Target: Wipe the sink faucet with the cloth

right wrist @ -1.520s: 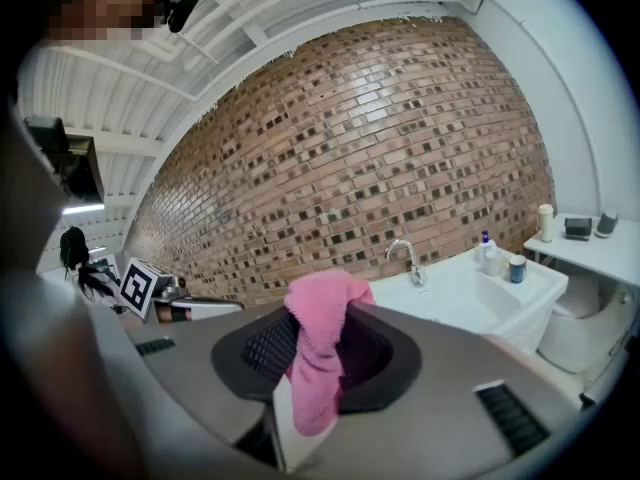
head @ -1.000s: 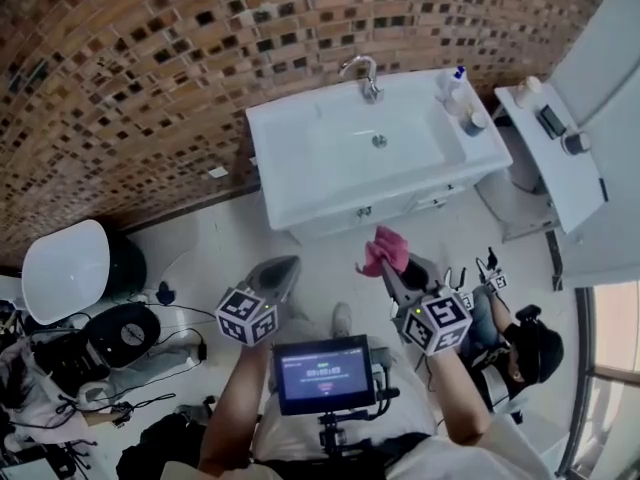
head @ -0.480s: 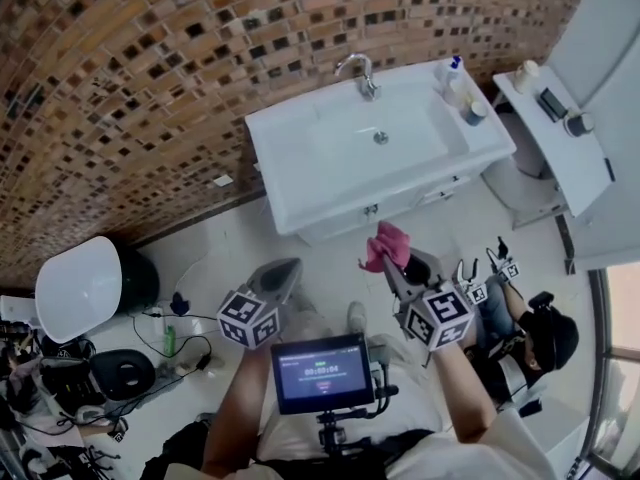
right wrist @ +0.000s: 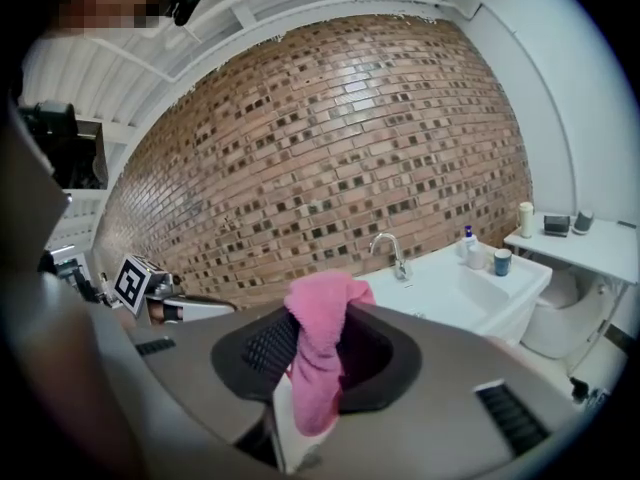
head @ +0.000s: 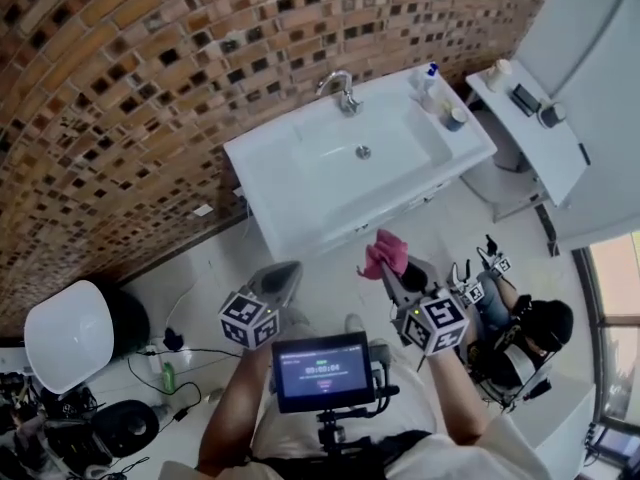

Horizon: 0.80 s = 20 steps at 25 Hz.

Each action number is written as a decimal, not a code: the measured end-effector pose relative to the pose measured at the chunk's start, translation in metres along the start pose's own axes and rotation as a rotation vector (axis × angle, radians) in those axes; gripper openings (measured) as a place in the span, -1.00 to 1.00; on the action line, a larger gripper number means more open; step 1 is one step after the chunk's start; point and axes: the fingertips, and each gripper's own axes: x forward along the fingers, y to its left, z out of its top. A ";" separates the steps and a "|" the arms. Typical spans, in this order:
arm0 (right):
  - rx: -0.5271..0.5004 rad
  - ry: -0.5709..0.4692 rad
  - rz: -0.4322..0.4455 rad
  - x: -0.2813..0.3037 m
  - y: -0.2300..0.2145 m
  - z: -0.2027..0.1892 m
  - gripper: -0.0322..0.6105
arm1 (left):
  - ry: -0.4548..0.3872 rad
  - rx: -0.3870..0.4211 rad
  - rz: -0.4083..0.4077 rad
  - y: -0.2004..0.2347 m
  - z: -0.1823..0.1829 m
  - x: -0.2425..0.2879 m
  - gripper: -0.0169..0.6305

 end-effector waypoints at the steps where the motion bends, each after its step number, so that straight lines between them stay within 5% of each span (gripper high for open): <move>1: 0.010 -0.001 -0.012 0.007 0.002 0.002 -0.55 | 0.007 0.007 -0.015 0.008 0.004 0.001 -0.97; 20: 0.085 -0.044 -0.225 0.113 0.040 0.023 -0.54 | 0.083 0.066 -0.230 0.138 0.036 -0.002 -0.97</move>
